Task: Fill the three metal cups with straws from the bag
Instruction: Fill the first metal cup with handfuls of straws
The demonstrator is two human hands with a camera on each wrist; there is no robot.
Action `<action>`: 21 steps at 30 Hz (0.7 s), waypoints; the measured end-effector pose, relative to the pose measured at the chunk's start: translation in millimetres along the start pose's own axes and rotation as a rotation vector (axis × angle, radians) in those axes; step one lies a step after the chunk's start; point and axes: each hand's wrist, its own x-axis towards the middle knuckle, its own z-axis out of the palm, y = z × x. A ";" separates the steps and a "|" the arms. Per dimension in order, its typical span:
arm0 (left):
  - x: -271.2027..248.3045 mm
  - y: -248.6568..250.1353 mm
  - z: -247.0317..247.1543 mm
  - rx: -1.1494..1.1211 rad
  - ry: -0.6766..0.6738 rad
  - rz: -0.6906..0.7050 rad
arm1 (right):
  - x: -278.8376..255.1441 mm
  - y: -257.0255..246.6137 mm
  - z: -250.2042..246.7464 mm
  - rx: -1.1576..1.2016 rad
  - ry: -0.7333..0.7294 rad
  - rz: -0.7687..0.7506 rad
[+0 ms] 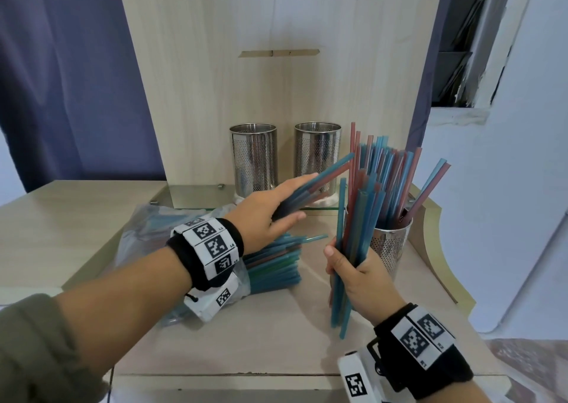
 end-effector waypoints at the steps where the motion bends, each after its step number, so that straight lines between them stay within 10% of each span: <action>1: 2.3 1.4 -2.0 -0.022 0.012 0.007 | 1.0 -0.5 0.7 -0.013 -0.007 -0.006; 21: 54.0 12.2 -42.4 -0.156 0.473 -0.046 | 14.2 -4.1 6.8 0.078 -0.048 0.057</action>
